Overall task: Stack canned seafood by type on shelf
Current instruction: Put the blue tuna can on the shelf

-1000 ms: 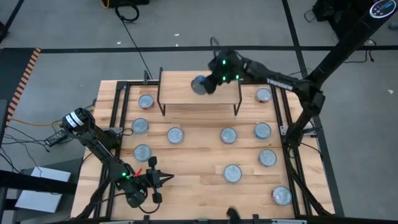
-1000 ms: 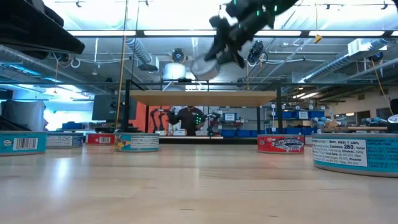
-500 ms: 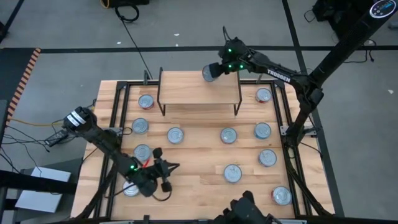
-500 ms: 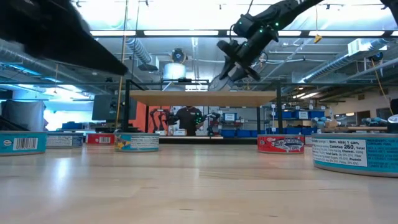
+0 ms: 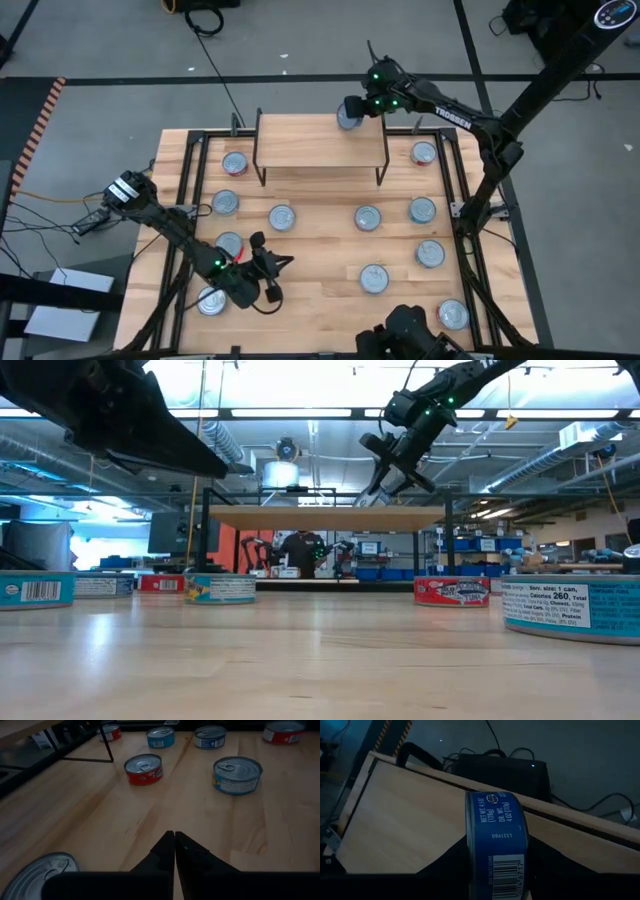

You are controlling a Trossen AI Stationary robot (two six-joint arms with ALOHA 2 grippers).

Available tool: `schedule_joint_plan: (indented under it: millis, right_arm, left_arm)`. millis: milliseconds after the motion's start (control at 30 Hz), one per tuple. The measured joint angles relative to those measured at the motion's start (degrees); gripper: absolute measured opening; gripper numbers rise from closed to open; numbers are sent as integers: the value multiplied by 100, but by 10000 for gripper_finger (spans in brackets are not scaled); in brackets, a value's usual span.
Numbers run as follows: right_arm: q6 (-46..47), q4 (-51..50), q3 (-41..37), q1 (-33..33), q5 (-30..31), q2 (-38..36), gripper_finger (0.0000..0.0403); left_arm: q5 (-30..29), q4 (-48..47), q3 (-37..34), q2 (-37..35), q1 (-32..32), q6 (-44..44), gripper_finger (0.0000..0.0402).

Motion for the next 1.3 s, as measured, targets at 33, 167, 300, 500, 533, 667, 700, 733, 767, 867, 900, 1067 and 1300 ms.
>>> schedule_joint_plan:
  millis: [33,167,300,500,533,667,700,733,767,867,900,1067,1300]
  right_arm:
    - [41,-12,0,-4,58,-4,144]
    - [122,-23,-2,-13,75,-4,144]
    - [256,-53,-4,-68,59,2,165]
    - [347,-269,-31,-193,98,33,217]
    - [347,-282,-31,-202,111,33,217]
    - [283,-313,-24,-203,193,22,200]
    - [281,-299,-24,-194,191,22,196]
    - [281,-303,-24,-194,193,10,193]
    - [271,-326,-24,-192,201,-14,191]
    - [217,-405,-36,-179,256,-115,190]
    - [207,-455,-41,-179,280,-165,192]
    - [66,-596,-46,-169,408,-417,196]
    - [-128,-875,-44,-127,480,-463,192]
  left_arm:
    - [0,10,0,1,0,1,19]
    - [0,20,0,0,0,1,19]
    - [0,47,0,0,0,-1,19]
    - [0,90,0,0,0,-3,19]
    - [0,132,0,0,0,-3,19]
    - [0,187,0,0,0,-3,19]
    - [0,195,0,0,0,-3,19]
    - [0,199,0,0,0,-3,19]
    - [0,197,0,0,0,-3,19]
    - [0,200,0,0,0,-3,19]
    - [0,200,0,0,0,-3,19]
    - [0,201,0,0,0,-3,19]
    - [0,200,0,0,0,-3,19]
